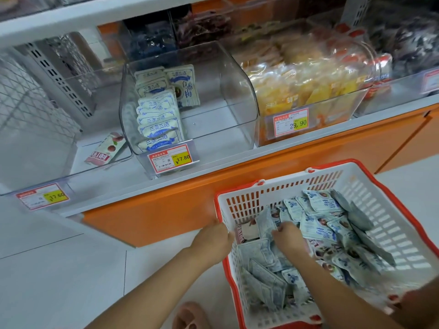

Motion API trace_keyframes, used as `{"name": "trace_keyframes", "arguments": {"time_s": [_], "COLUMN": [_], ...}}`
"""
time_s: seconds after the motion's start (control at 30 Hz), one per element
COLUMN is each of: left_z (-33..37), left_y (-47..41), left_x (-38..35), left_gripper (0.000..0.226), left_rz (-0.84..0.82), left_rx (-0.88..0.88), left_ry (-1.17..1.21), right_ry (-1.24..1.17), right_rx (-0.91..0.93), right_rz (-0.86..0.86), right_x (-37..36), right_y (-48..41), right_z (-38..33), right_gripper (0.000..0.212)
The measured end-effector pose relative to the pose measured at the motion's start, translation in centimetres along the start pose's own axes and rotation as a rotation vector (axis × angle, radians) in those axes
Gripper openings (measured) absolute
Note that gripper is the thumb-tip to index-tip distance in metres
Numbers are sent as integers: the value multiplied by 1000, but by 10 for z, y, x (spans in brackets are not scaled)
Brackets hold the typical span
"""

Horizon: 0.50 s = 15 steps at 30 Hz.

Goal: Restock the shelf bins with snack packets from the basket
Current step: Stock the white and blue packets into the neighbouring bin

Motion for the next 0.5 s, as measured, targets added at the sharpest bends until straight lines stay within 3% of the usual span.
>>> {"name": "trace_keyframes", "arguments": {"time_s": [0.1, 0.2, 0.3, 0.4, 0.5], "left_z": [6, -7, -14, 10, 40], "left_y": [1, -4, -2, 12, 28], "left_x": [4, 18, 25, 16, 37], "left_gripper": [40, 43, 54, 69, 60], "left_rz": [71, 122, 76, -127, -181], "left_rx": [-4, 70, 142, 202, 91], "left_ry": [85, 354, 881, 1512, 1796], "right_ry": [-22, -104, -253, -286, -240], "right_rx": [121, 333, 570, 746, 900], "right_rz": [26, 22, -10, -71, -68], "right_x": [10, 32, 75, 116, 148], "right_y": [12, 30, 64, 102, 142], "right_z": [-30, -70, -118, -162, -192], "right_gripper": [36, 34, 25, 11, 18]}}
Point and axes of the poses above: each hand's wrist, its own y-axis away from the middle knuckle, its own x-axis out of the back of the hand, z = x × y, the point moved 10 cm from there along -y, towards the middle knuckle, and after that the axes turned 3 degrees about -z, right-handed, at the moved point
